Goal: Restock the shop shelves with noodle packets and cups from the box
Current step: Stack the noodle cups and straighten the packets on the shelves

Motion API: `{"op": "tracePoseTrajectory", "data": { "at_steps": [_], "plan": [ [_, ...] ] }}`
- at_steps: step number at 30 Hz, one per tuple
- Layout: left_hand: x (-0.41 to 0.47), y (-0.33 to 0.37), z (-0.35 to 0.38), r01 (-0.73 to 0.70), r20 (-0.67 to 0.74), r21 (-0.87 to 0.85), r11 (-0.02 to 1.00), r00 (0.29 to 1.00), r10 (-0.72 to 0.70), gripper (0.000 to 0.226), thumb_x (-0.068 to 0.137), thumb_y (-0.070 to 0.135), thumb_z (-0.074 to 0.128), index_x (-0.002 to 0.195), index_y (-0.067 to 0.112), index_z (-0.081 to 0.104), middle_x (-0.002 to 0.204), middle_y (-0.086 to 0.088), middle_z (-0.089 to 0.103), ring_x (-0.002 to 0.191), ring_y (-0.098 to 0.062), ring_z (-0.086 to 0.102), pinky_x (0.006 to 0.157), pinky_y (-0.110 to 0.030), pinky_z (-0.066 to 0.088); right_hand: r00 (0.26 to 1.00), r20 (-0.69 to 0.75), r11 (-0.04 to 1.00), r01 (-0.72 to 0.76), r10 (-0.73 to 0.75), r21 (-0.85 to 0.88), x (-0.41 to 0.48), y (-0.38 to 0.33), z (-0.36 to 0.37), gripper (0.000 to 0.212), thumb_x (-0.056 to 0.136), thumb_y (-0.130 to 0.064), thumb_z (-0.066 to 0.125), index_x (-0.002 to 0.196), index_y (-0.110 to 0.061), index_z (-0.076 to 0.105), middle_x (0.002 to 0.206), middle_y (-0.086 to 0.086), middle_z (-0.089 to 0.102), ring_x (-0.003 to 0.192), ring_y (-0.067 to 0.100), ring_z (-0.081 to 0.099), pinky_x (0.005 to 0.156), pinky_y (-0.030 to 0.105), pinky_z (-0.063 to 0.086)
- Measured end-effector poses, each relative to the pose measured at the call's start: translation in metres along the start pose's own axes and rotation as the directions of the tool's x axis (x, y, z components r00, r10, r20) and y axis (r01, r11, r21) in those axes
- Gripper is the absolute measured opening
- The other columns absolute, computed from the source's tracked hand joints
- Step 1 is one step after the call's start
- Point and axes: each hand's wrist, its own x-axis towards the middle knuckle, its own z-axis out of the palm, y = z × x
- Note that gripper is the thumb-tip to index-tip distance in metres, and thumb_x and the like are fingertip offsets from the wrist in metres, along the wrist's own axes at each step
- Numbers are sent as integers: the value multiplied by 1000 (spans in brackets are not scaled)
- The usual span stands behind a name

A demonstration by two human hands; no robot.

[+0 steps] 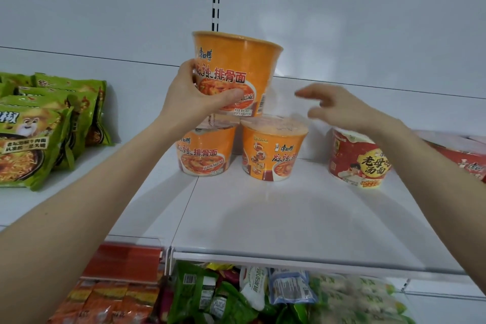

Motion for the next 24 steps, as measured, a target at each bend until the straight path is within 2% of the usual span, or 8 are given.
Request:
{"op": "tracePoseTrajectory", "data": {
  "at_steps": [2, 4, 6, 9, 13, 18, 24],
  "plan": [
    [-1, 0, 0, 6, -7, -5, 1000, 1000, -6, 78, 68, 38, 77, 132, 18, 37, 116, 9, 51, 100, -7, 53, 71, -10, 44, 976, 197, 980, -58, 97, -193, -6, 18, 14, 59, 82, -22, 62, 137, -19, 41, 143, -2, 42, 132, 13, 37, 106, 21, 23],
    [-2, 0, 1, 7, -4, -6, 1000, 1000, -7, 78, 68, 38, 77, 132, 19, 37, 113, 11, 50, 99, -7, 53, 70, -9, 43, 962, 248, 976, -59, 111, -208, -11, 27, 25, 59, 85, -25, 64, 138, -20, 39, 143, -3, 42, 132, 13, 37, 98, 13, 21],
    [-3, -1, 2, 7, -7, -7, 1000, 1000, -8, 77, 68, 38, 77, 131, 19, 38, 112, 12, 50, 99, -6, 53, 69, -9, 42, 978, 192, 977, -32, 74, -211, -11, 30, 27, 50, 87, -23, 62, 134, -18, 46, 139, 0, 48, 128, 14, 41, 93, 11, 22],
    [-3, -2, 2, 13, -18, -2, 1000, 1000, -13, 76, 68, 38, 77, 131, 20, 38, 110, 13, 50, 93, -2, 52, 66, -7, 40, 988, 148, 962, -8, 50, -274, -10, 27, 23, 42, 84, -25, 65, 125, -16, 57, 127, 7, 56, 118, 20, 48, 95, 22, 30],
    [-3, -1, 3, 14, -23, -4, 1000, 1000, -14, 77, 69, 38, 77, 132, 20, 37, 108, 15, 50, 82, 8, 52, 59, -5, 41, 995, 100, 962, 20, 7, -271, -11, 19, 30, 38, 81, -33, 67, 115, -17, 64, 109, 11, 56, 98, 21, 52, 81, 25, 35],
    [-3, 0, 3, 7, -16, -2, 1000, 1000, -7, 79, 69, 38, 76, 134, 18, 36, 125, 6, 53, 100, -6, 53, 69, -8, 44, 998, 52, 948, 40, -25, -317, -8, 10, 37, 38, 80, -38, 66, 112, -18, 65, 98, 8, 53, 86, 17, 48, 73, 24, 31],
    [-4, 0, 1, 7, -21, -10, 1000, 1000, -8, 79, 69, 37, 77, 133, 18, 36, 116, 10, 51, 100, -6, 53, 71, -9, 43, 997, 74, 916, 57, -30, -397, -6, 2, 37, 41, 81, -42, 64, 114, -18, 64, 89, 3, 47, 82, 16, 46, 71, 25, 31]
  ]
}}
